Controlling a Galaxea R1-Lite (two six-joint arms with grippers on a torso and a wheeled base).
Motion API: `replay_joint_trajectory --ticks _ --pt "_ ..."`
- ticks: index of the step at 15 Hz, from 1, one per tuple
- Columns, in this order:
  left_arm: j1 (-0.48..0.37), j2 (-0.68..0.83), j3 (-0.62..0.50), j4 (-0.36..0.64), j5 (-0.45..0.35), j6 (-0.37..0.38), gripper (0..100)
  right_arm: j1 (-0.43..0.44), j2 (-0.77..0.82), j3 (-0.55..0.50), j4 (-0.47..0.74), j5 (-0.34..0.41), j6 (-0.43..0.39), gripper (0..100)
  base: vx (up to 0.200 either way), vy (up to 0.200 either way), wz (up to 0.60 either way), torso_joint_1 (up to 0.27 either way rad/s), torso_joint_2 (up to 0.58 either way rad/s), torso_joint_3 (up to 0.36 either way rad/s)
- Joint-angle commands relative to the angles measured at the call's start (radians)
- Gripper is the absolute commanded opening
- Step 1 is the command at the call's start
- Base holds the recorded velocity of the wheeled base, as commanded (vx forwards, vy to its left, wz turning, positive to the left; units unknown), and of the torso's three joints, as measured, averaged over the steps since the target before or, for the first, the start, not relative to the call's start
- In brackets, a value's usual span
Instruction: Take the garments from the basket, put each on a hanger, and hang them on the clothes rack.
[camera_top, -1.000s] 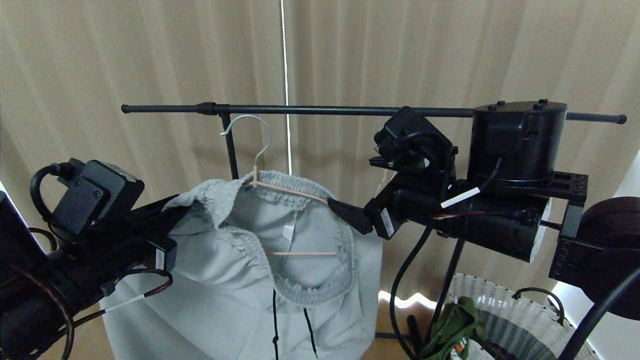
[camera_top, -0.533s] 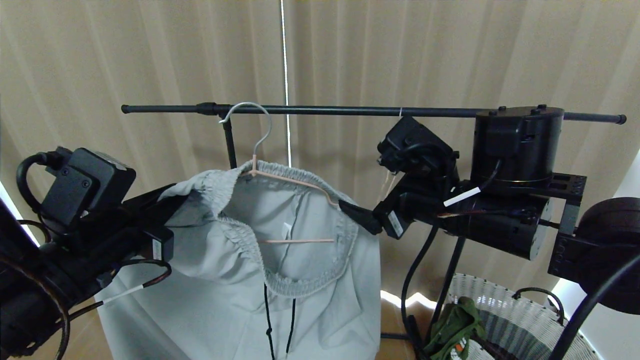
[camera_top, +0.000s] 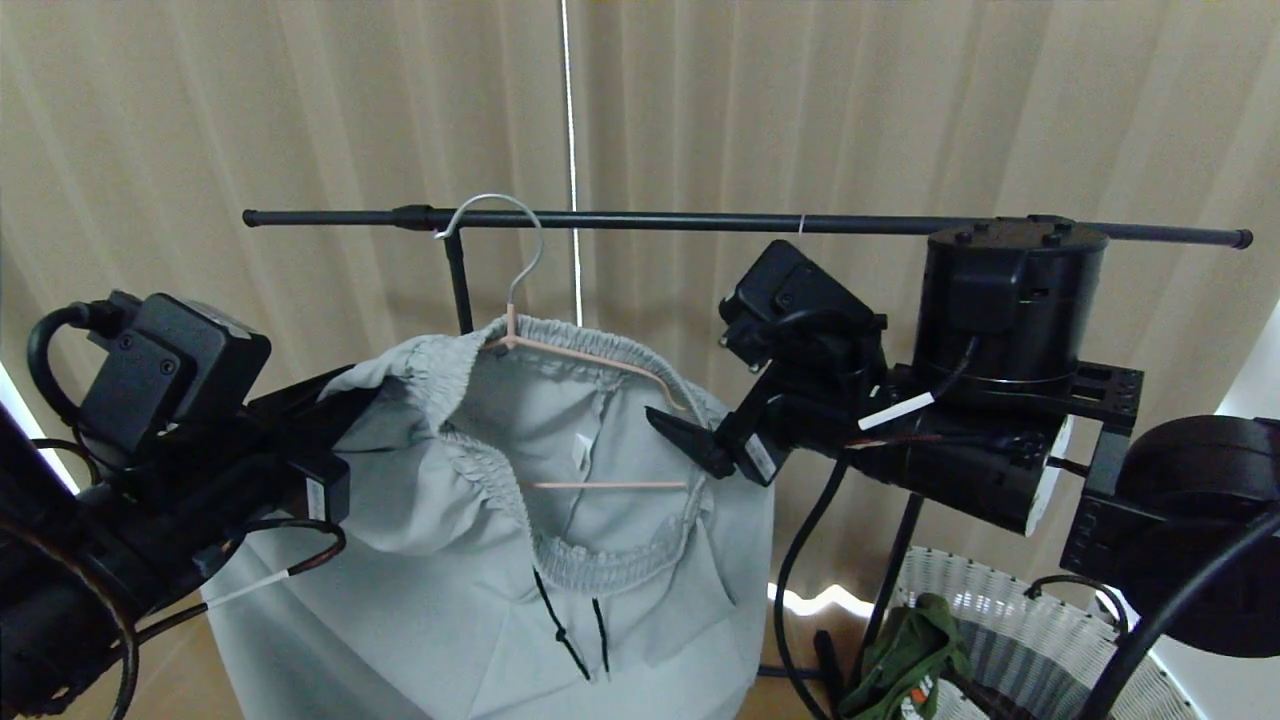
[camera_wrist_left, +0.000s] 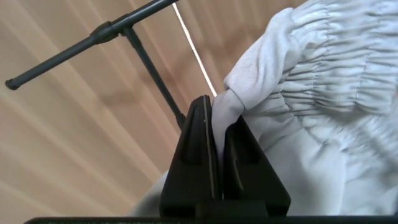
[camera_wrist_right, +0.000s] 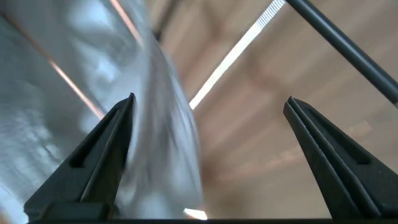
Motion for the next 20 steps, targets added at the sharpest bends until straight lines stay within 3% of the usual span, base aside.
replay_joint_trajectory --ticks 1,14,15,20 --pt "-0.018 0.001 0.008 0.001 0.0 0.0 0 0.016 0.045 -0.03 -0.011 -0.001 -0.001 100 0.0 0.0 0.0 0.0 0.0 0.0" --pt "-0.065 -0.025 0.028 -0.002 -0.003 0.0 0 0.019 0.1 -0.056 -0.046 -0.007 -0.015 100 0.0 0.0 0.0 0.0 0.0 0.0" --pt "-0.065 -0.025 0.028 -0.002 -0.003 0.0 0 0.019 0.101 -0.056 -0.049 -0.007 -0.013 0 0.0 0.0 0.0 0.0 0.0 0.0" --pt "-0.065 -0.024 0.027 -0.002 -0.003 0.0 0 0.019 0.1 -0.054 -0.049 -0.007 -0.013 0 0.0 0.0 0.0 0.0 0.0 0.0"
